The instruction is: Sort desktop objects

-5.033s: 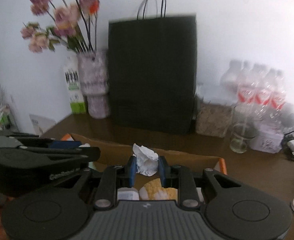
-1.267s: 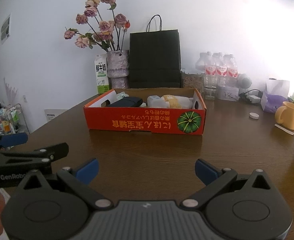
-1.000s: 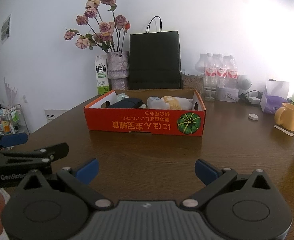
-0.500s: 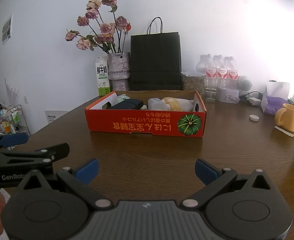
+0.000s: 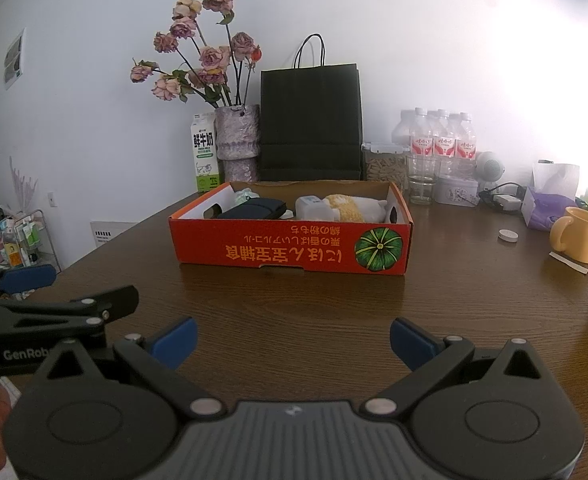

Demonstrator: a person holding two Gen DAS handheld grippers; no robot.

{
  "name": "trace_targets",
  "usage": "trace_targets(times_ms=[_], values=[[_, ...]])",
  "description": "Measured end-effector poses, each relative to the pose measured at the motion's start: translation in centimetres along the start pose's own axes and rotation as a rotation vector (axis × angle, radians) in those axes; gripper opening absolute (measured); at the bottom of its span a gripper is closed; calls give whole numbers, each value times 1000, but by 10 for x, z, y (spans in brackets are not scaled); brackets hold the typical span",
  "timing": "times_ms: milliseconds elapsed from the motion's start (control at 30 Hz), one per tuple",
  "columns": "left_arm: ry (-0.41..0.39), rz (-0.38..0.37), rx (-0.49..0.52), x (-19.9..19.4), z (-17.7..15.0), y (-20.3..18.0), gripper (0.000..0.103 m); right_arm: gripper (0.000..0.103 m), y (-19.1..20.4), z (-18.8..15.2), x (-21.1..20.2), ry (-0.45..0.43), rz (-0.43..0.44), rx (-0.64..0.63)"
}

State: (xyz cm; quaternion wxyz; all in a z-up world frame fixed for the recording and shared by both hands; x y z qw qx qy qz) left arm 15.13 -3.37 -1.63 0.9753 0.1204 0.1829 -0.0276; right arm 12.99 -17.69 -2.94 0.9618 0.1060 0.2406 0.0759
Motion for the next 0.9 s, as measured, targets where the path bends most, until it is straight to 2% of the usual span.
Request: trace_targets(times_ms=[900], values=[[5, -9, 5, 7, -2, 2, 103, 103, -4, -1, 2, 8, -1, 6]])
Point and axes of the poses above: each gripper's, at about its wrist camera, not at the fingertips, and x roughly the way its jaws point, y to its left, z to its top, the point moved 8 cm from there along x, roughly the way its jaws point, and after that the axes turned 11 degrees about x, right-handed, at the moved point
